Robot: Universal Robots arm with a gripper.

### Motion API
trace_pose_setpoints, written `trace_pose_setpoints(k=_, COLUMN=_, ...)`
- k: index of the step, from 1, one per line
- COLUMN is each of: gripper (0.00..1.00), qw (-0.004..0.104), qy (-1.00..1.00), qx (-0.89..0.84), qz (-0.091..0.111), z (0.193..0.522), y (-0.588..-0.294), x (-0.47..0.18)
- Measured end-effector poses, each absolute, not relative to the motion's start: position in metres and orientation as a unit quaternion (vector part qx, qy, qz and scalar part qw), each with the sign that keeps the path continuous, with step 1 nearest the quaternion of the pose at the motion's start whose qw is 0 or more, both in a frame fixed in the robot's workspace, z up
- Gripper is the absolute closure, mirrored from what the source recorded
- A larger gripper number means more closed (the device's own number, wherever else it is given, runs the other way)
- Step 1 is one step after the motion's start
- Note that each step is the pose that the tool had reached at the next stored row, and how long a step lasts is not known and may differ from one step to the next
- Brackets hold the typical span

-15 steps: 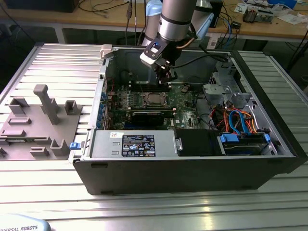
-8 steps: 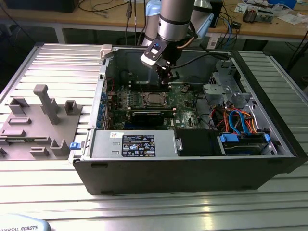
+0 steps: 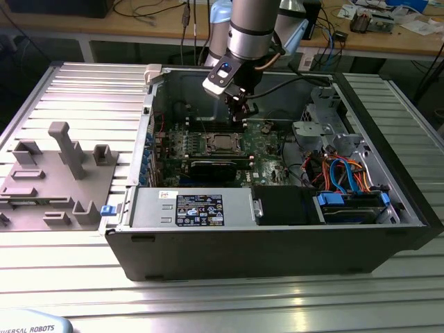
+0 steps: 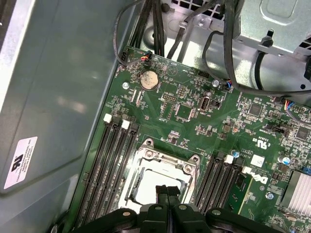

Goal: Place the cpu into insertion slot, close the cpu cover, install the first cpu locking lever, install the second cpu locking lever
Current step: 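Install the first cpu locking lever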

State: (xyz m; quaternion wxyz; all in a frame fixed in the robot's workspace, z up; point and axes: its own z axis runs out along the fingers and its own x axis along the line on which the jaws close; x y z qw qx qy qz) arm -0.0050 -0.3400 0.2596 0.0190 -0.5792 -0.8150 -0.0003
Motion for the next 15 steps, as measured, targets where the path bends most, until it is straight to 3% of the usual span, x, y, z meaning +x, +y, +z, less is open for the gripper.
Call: trace_pose_setpoints(k=15, gripper=0.89, qw=0.019, qy=-0.83, qx=-0.557, qz=0.0, z=0.2596, y=-0.34, x=-0.0051)
